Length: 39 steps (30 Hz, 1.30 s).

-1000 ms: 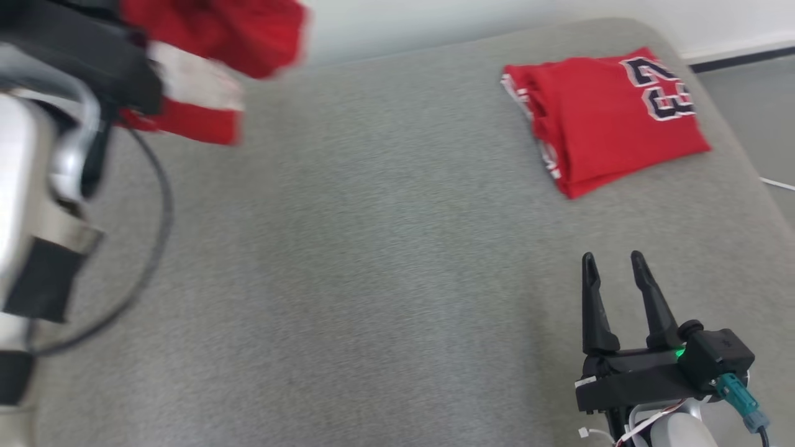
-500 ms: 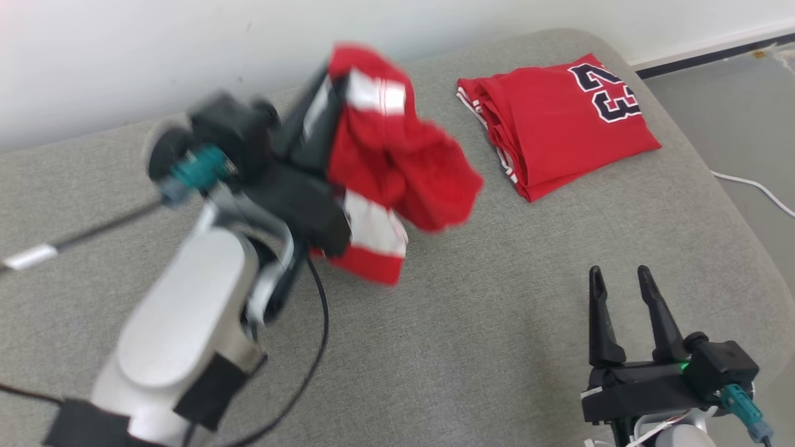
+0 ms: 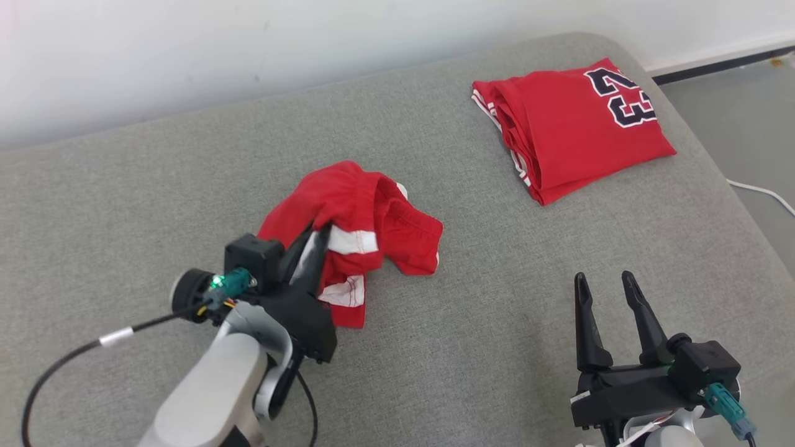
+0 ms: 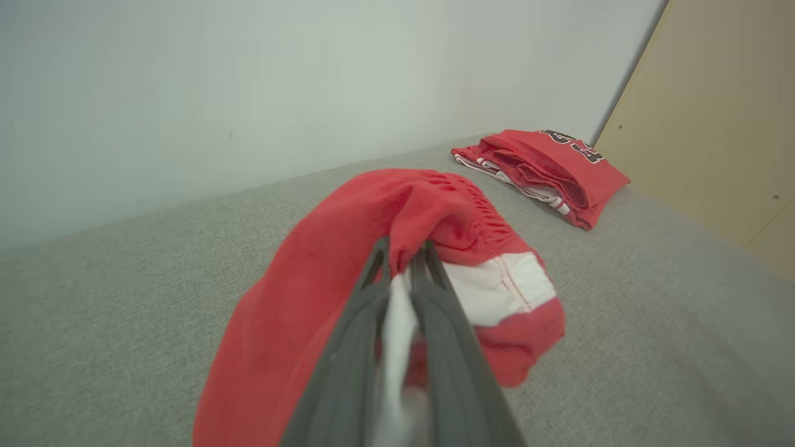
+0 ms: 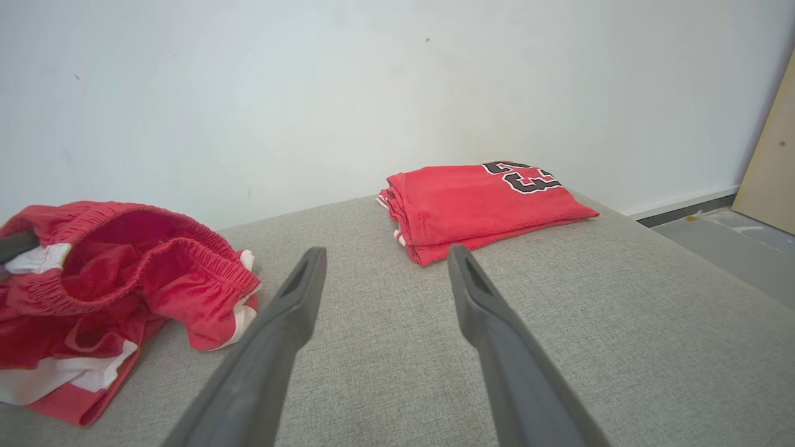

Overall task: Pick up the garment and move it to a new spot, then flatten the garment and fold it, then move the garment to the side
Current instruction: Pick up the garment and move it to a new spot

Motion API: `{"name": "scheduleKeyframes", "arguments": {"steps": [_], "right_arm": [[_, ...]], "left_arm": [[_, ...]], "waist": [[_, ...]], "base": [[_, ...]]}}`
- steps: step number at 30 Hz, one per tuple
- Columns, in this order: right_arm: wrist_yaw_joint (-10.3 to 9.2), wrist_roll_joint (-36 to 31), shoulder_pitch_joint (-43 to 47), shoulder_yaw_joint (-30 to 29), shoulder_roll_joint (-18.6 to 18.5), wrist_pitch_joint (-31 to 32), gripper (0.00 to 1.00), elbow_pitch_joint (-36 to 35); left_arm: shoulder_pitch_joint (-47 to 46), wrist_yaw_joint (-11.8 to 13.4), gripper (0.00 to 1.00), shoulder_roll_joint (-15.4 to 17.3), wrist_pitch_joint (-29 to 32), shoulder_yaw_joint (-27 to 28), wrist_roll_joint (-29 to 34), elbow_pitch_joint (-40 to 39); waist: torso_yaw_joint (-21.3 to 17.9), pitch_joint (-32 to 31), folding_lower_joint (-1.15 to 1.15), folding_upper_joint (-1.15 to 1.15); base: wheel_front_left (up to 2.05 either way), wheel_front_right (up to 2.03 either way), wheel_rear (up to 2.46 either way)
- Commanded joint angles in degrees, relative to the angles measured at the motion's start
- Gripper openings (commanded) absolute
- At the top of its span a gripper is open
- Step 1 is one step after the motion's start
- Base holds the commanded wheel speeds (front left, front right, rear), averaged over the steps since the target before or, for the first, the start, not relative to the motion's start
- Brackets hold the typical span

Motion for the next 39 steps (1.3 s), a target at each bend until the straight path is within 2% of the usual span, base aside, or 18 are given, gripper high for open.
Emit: {"name": "scheduleKeyframes", "arguments": {"steps": [1, 8, 15, 22, 30, 39], "right_arm": [[-0.15, -0.39, -0.06, 0.16, 0.20, -0.05, 1.00, 0.25], [-0.15, -0.46, 1.30, -0.44, 0.19, -0.05, 1.00, 0.16], [-0.15, -0.69, 2.98, -1.16, 0.19, -0.05, 1.00, -0.19], [-0.15, -0.51, 3.95, -1.20, 0.18, -0.05, 1.00, -0.54], [-0.15, -0.73, 4.97, -1.43, 0.18, -0.04, 1.00, -0.98], [-0.15, -1.32, 5.58, -1.29, 0.18, -0.04, 1.00, -0.87]], "left_arm": [[0.68, -0.42, 1.00, -0.89, -1.33, -0.37, -0.24, 0.95], [0.55, -0.77, 1.00, -2.66, -5.59, -0.04, 0.31, -0.09], [3.09, 1.21, 1.00, -0.52, -6.99, 3.20, 1.78, -5.41], [9.18, 3.46, 1.00, 2.81, -7.11, 9.50, 4.05, -12.44], [17.92, 4.50, 1.00, 5.78, -7.14, 15.88, 7.22, -18.31], [27.21, 5.36, 1.00, 5.35, -7.14, 23.87, 9.85, -24.10]], "waist": [[0.39, -0.58, 0.00, 0.00], [2.31, -3.13, 0.00, 0.00], [5.28, -5.89, 0.00, 0.00], [8.41, -7.52, 0.00, 0.00], [11.07, -8.11, 0.00, 0.00], [12.95, -8.94, 0.00, 0.00]], "base": [[0.00, 0.00, 0.00], [0.00, 0.00, 0.00], [0.00, 0.00, 0.00], [0.00, 0.00, 0.00], [0.00, 0.00, 0.00], [0.00, 0.00, 0.00]]}}
